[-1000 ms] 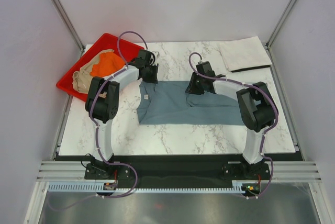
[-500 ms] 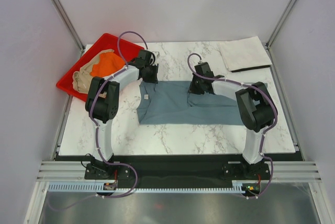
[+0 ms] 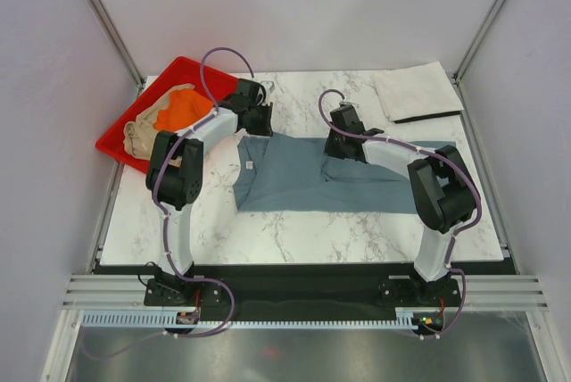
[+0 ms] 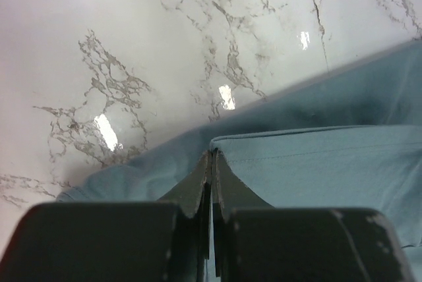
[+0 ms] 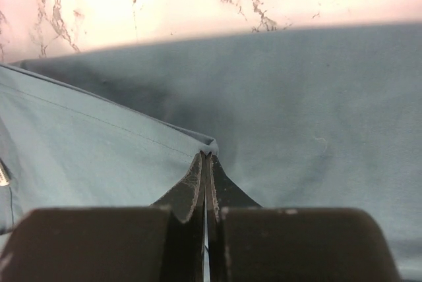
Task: Fold and stack the t-shirts
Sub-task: Fold the tshirt
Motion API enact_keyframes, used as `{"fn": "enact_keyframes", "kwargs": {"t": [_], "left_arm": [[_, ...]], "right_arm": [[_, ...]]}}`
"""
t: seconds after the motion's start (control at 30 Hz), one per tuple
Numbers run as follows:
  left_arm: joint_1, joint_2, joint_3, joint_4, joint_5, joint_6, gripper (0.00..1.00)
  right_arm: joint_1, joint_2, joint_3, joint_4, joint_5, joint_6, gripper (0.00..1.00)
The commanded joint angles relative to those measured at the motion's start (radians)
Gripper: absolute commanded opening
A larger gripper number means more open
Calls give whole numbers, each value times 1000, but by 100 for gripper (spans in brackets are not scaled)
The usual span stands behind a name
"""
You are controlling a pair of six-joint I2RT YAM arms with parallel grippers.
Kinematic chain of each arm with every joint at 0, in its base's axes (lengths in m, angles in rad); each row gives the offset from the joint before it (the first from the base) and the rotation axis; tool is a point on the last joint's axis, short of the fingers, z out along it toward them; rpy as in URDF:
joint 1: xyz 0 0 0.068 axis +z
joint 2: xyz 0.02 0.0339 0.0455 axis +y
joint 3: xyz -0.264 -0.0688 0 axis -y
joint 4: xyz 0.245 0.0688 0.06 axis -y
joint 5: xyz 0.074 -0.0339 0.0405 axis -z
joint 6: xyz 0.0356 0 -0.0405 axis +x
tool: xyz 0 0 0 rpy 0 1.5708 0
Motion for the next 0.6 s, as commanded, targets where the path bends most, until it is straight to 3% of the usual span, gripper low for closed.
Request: {"fn": "enact_keyframes", "kwargs": {"t": [0.0, 0.13, 0.2, 0.23, 0.27, 0.3, 0.33, 0.47, 0.57], "left_arm": [[4, 1, 66, 36, -16, 29, 2], [2, 31, 99, 36, -5, 28, 2], [2, 13, 94, 33, -26, 14, 6], [2, 1, 90, 33, -34, 11, 9], [4, -12, 85, 33, -52, 9, 13], [2, -45, 77, 33, -65, 11, 28], [2, -61, 74, 30, -78, 11, 34], [-2, -194, 16, 8, -96, -4, 40], [-28, -318, -140, -4, -50, -72, 40]], "right_arm": [[1, -3, 8, -11, 75, -19, 0], [0, 13, 35, -30, 95, -27, 2], [3, 7, 46, -51, 106, -33, 11], [4, 3, 51, -79, 115, -35, 20], [4, -11, 52, -94, 129, -35, 25], [4, -43, 54, -111, 150, -39, 32], [4, -60, 49, -139, 158, -42, 35], [12, -144, 34, -217, 109, -72, 38], [36, -190, -27, -214, 10, -82, 33]]}}
